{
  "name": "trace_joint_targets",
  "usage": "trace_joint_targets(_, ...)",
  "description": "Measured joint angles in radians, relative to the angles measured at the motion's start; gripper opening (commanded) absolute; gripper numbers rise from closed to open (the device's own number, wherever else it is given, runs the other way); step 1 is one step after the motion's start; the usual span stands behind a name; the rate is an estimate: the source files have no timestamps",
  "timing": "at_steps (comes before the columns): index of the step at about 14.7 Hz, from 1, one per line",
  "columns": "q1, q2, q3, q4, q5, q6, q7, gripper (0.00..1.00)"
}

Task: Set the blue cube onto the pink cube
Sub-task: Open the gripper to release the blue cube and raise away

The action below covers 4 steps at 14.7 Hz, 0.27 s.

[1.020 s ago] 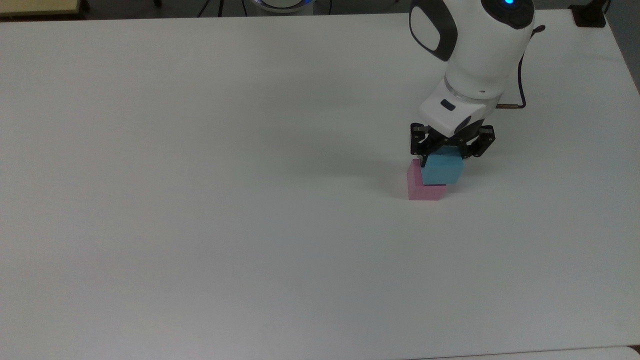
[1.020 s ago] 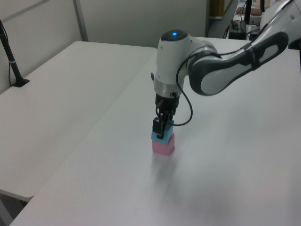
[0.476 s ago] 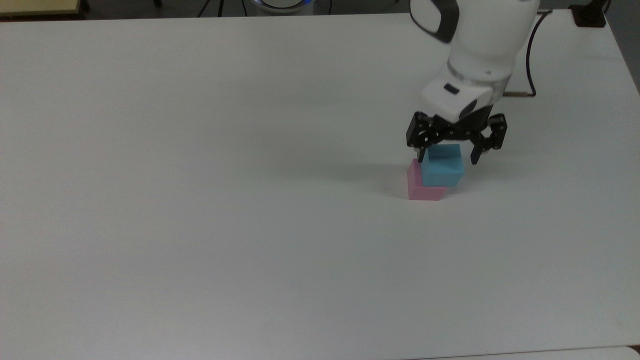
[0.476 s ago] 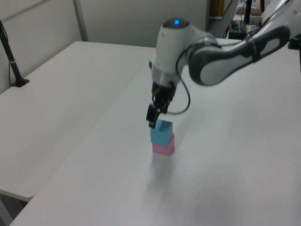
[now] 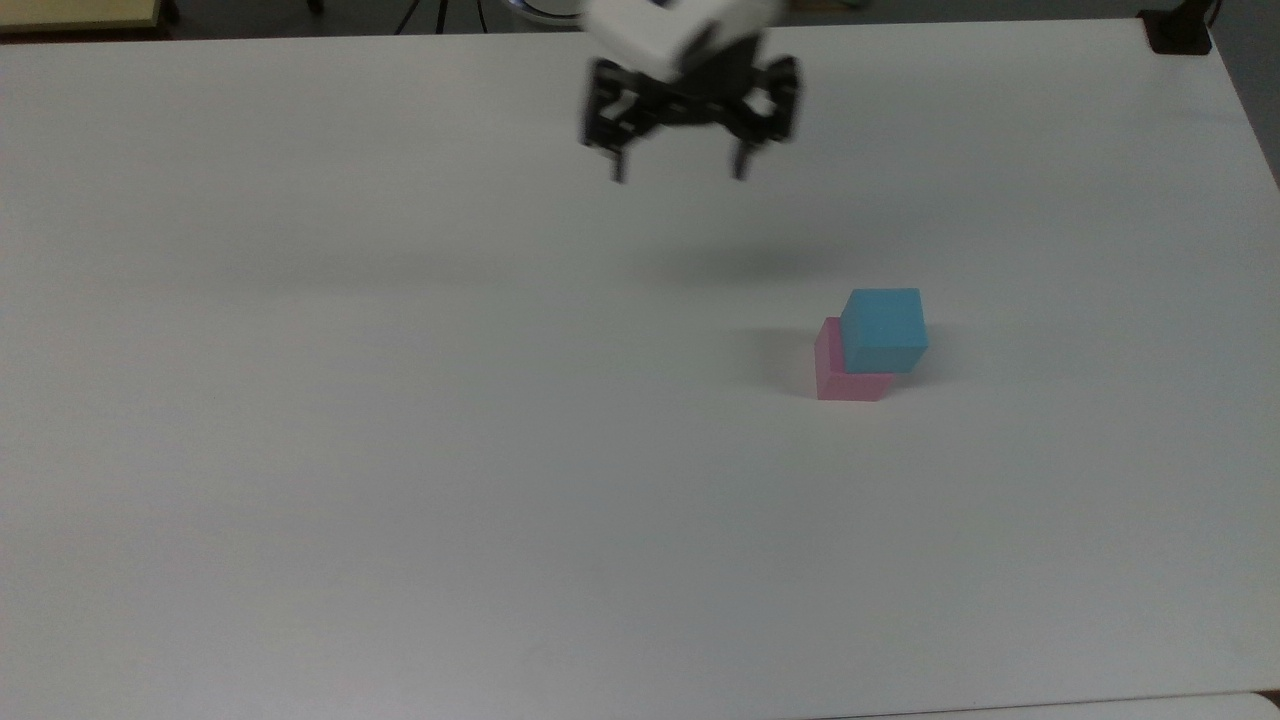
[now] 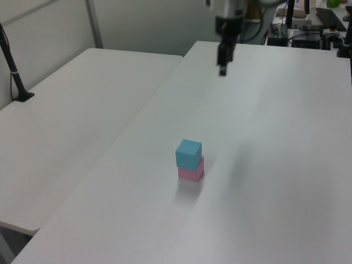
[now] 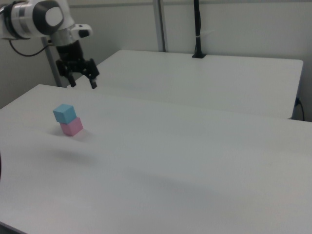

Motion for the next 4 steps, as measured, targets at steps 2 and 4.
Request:
trace_joint_targets(2,-0.090,-0.051,-0.001,-0.032,0.002,-0.050,-0.036,1.00)
trace_joint_targets(4,-0.185,-0.085,-0.002,-0.066,0.004,-0.059,-0.063,1.00)
